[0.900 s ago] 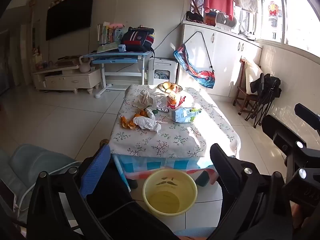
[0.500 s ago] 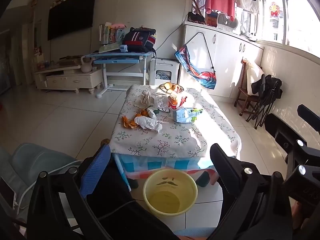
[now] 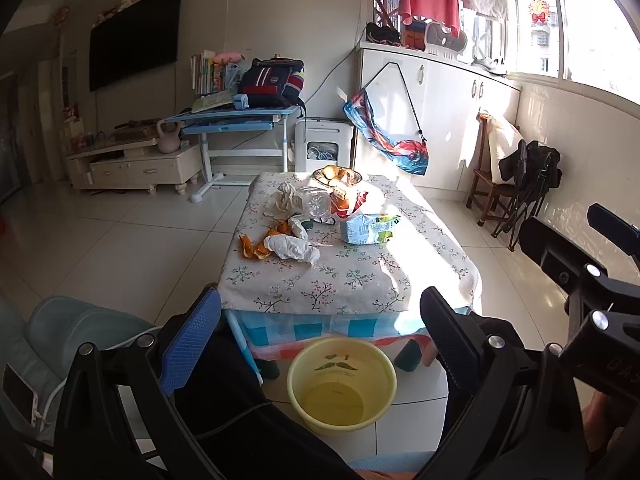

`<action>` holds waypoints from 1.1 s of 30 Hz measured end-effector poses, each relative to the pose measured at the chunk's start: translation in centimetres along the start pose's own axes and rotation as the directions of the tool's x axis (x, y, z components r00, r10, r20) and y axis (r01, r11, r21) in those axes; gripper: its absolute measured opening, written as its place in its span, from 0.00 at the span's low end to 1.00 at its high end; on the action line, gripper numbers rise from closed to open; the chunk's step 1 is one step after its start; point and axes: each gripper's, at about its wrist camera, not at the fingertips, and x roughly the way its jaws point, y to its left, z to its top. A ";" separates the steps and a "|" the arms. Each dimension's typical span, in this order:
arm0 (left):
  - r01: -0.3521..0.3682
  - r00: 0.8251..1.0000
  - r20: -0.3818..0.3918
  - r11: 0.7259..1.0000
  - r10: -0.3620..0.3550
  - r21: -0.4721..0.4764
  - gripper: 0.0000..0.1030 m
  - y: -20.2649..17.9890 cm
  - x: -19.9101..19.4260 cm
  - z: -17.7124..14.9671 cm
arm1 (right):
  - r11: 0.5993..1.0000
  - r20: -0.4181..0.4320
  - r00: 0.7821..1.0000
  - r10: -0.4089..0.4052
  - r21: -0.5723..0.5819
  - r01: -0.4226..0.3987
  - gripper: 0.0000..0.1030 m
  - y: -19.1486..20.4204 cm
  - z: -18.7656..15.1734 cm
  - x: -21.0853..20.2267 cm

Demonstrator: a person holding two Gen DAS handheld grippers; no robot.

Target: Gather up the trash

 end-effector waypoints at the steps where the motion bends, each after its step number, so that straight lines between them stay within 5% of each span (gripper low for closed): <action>1: 0.000 1.000 0.000 1.000 0.000 0.000 0.94 0.0 0.0 0.0 | 1.000 0.002 1.000 -0.002 -0.001 0.002 0.95 0.0 0.0 0.0; 33: -0.023 1.000 0.003 1.000 0.023 0.003 0.94 0.2 -0.5 0.6 | 0.999 -0.010 1.000 -0.012 -0.033 0.012 0.95 0.7 -0.2 -0.1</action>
